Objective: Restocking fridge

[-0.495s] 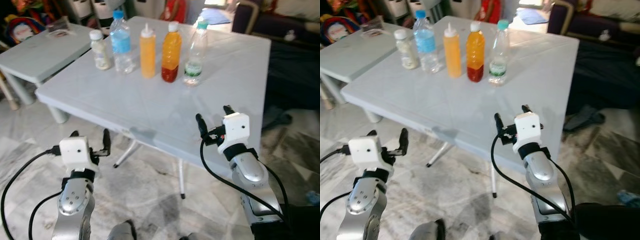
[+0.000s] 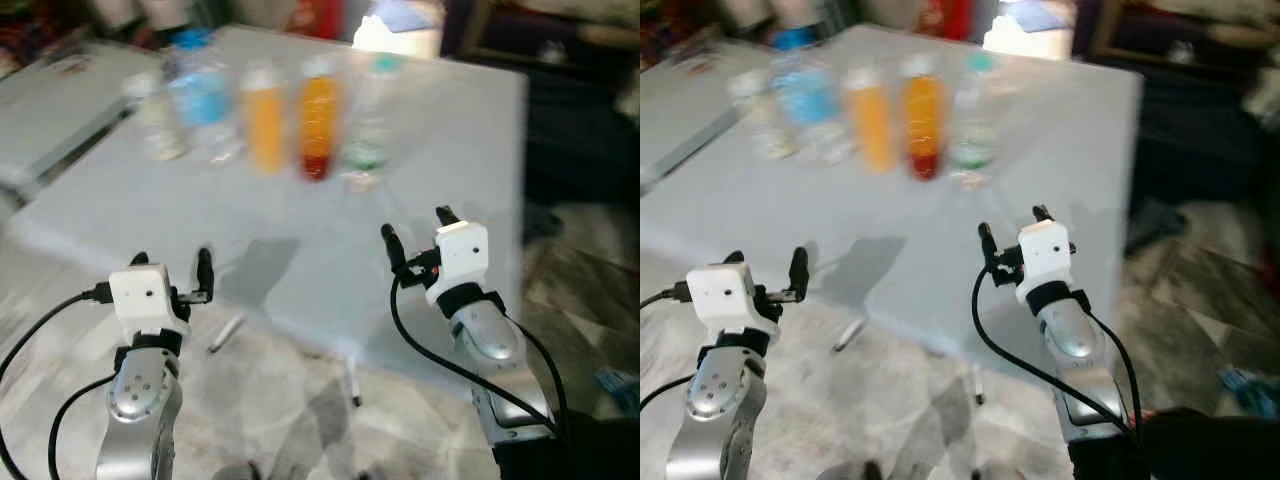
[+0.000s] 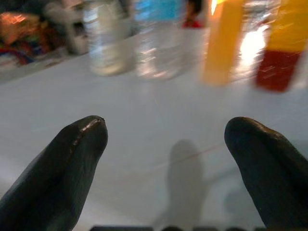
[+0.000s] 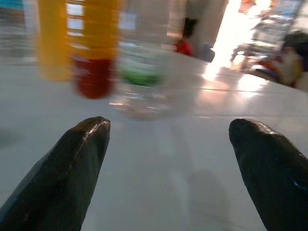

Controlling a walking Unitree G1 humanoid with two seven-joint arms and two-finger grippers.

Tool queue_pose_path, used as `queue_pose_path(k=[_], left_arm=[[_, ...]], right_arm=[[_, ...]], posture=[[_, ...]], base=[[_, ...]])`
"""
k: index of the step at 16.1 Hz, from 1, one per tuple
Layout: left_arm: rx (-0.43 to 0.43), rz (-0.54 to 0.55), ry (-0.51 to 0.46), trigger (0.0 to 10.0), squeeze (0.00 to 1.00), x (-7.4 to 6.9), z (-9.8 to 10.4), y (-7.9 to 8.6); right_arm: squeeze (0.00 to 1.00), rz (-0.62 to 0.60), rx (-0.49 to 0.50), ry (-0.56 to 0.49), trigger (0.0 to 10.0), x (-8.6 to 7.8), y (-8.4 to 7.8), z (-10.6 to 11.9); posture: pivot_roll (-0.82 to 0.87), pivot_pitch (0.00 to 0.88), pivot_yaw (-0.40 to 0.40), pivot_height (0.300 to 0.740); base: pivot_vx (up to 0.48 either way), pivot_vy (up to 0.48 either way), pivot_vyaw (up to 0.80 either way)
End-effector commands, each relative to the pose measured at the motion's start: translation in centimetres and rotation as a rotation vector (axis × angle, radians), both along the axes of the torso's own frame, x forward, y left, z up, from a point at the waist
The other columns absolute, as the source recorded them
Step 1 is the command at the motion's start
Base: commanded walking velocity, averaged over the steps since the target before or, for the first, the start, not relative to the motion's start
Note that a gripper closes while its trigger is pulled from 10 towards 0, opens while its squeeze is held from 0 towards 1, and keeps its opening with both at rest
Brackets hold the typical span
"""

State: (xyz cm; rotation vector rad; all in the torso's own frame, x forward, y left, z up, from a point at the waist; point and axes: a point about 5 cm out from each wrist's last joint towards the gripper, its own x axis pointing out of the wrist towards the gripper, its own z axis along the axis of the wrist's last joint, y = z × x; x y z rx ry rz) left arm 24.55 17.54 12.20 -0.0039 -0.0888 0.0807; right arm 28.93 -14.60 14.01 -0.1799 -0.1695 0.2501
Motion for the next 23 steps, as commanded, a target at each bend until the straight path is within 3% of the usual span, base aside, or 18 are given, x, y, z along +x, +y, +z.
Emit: queue_pose_path(k=[1, 5, 11, 17, 23], left_arm=[[-0.011, -0.009, 0.005, 10.0, 0.0, -0.1, -0.2, -0.4], [-0.007, -0.017, 0.01, 10.0, 0.0, 0.0, -0.3, -0.5], [0.005, -0.006, 0.004, 10.0, 0.0, 0.1, 0.0, -0.1], [0.004, -0.002, 0.006, 10.0, 0.0, 0.0, 0.0, -0.3], [0.025, -0.052, -0.009, 10.0, 0.0, 0.3, 0.3, -0.9]], right_arm=[[0.0, -0.01, -0.01, 0.009, 10.0, 0.0, -0.5, -0.1], [0.0, -0.002, -0.009, 0.007, 10.0, 0.0, -0.1, -0.1], [0.0, 0.065, -0.027, -0.009, 10.0, 0.3, 0.4, 0.4], [0.0, 0.04, -0.054, -0.134, 10.0, 2.1, -0.1, 3.1], [0.0, 0.129, -0.058, -0.233, 10.0, 4.8, -0.3, 7.3]], posture=[[-0.03, 0.136, -0.003, 0.74], [-0.03, 0.136, -0.005, 0.74], [-0.02, 0.158, -0.003, 0.74], [-0.01, 0.161, 0.0, 0.74], [0.0, 0.159, 0.004, 0.74]], base=[[0.424, 0.0, 0.0], [0.358, 0.0, 0.0], [0.0, 0.0, 0.0], [0.0, 0.0, 0.37], [0.0, 0.0, 0.0]])
